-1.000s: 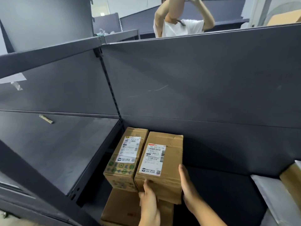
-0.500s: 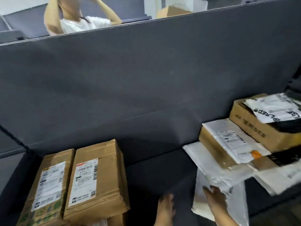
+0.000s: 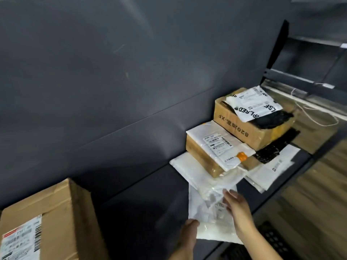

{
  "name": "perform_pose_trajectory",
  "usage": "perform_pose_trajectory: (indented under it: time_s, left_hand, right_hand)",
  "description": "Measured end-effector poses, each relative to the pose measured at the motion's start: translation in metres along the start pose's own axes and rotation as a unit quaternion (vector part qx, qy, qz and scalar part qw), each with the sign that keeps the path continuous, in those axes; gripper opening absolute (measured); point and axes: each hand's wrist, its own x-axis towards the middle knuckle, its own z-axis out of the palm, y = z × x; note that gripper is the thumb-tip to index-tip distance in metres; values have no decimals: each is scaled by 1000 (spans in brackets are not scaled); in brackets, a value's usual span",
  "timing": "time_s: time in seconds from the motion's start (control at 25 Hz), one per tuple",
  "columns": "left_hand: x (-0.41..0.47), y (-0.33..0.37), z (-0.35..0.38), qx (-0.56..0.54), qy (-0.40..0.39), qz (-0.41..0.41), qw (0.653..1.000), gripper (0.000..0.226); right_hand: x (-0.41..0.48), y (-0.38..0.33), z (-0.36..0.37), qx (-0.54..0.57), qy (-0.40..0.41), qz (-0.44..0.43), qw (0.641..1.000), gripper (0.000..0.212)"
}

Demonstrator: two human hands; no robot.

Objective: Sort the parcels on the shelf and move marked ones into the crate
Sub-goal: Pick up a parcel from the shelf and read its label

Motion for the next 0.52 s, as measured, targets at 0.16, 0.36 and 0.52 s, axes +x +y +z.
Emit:
perform_pose_trajectory:
  time_s: [0.16, 0.36, 0.52]
  left_hand:
    - [14, -2, -13, -12, 51, -1, 999, 12]
    - [-3, 23, -29, -79, 12, 26, 996, 22]
    - [-20, 54, -27, -143, -55, 145, 977, 18]
  right_hand:
    - [41, -68, 8, 183, 22, -15, 983, 40]
    - [55, -88, 10, 188, -28, 56, 980, 14]
    - [-5, -69, 18, 238, -161, 77, 955, 24]
